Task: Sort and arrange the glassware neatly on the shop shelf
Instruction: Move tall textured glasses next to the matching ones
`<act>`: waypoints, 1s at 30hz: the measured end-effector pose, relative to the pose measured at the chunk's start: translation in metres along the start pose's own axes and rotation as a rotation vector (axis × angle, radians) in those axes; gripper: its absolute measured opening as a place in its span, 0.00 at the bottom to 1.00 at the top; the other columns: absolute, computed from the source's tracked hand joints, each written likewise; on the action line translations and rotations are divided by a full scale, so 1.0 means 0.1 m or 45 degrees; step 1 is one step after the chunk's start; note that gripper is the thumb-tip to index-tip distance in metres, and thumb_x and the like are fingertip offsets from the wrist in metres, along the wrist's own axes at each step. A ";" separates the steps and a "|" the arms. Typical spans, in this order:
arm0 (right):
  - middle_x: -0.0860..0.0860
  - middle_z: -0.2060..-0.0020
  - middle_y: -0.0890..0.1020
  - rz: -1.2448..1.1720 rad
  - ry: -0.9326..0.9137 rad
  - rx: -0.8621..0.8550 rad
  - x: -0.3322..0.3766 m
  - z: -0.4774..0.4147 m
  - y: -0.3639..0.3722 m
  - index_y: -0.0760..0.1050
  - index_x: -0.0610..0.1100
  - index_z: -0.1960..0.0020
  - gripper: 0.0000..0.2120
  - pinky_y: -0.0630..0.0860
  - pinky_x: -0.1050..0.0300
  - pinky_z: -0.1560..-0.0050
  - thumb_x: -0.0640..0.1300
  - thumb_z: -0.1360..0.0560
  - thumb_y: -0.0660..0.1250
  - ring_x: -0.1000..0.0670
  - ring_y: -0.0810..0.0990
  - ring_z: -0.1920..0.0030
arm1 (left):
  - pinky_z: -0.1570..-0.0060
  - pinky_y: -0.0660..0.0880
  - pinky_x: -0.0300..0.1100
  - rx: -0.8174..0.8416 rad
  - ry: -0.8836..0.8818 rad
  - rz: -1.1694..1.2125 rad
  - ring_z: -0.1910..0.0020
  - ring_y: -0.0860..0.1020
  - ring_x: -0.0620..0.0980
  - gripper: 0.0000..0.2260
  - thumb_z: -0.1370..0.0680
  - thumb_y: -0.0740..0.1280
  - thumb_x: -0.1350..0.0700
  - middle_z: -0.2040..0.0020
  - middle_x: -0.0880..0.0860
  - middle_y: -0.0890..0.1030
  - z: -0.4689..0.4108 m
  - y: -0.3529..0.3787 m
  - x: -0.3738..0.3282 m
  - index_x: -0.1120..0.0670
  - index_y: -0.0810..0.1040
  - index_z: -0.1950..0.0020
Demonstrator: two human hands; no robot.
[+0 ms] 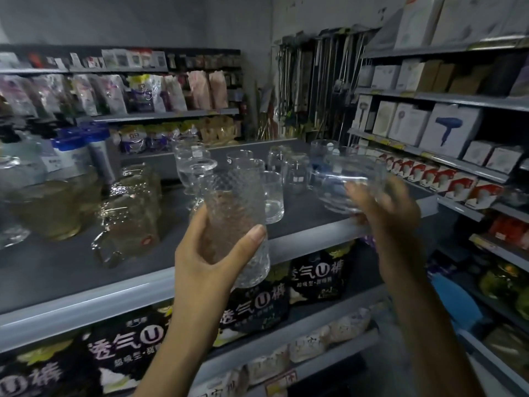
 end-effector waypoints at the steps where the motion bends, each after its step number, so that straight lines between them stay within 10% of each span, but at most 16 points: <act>1: 0.57 0.48 0.83 0.078 -0.040 0.053 0.05 -0.16 0.03 0.74 0.54 0.32 0.26 0.78 0.70 0.64 0.56 0.27 0.76 0.61 0.84 0.56 | 0.36 0.77 0.50 0.022 0.006 0.000 0.37 0.82 0.47 0.30 0.31 0.78 0.40 0.37 0.45 0.83 -0.02 0.10 -0.01 0.45 0.78 0.30; 7: 0.60 0.47 0.82 0.617 -0.203 0.366 -0.03 -0.82 0.49 0.75 0.56 0.36 0.30 0.78 0.61 0.48 0.64 0.34 0.79 0.57 0.81 0.47 | 0.45 0.78 0.32 0.062 0.024 -0.034 0.44 0.82 0.37 0.20 0.28 0.77 0.51 0.44 0.37 0.85 -0.11 0.45 -0.03 0.41 0.79 0.38; 10: 0.56 0.53 0.79 0.784 -0.182 0.443 -0.16 -0.96 0.65 0.70 0.55 0.33 0.34 0.71 0.58 0.61 0.63 0.34 0.78 0.54 0.79 0.55 | 0.46 0.77 0.31 0.053 0.015 -0.033 0.44 0.83 0.37 0.19 0.28 0.76 0.52 0.44 0.37 0.85 -0.14 0.48 0.01 0.42 0.79 0.39; 30: 0.51 0.49 0.83 1.059 -0.288 0.467 -0.28 -1.01 0.90 0.74 0.48 0.32 0.33 0.73 0.58 0.53 0.60 0.32 0.77 0.51 0.79 0.53 | 0.39 0.78 0.48 0.003 -0.037 -0.077 0.42 0.84 0.44 0.24 0.29 0.81 0.50 0.42 0.44 0.86 -0.13 0.32 0.15 0.49 0.80 0.34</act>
Point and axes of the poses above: each hand's wrist, its own z-axis away from the middle knuckle, its own y-axis out of the palm, x = y × z, the point moved 10 cm from there along -z, towards the middle knuckle
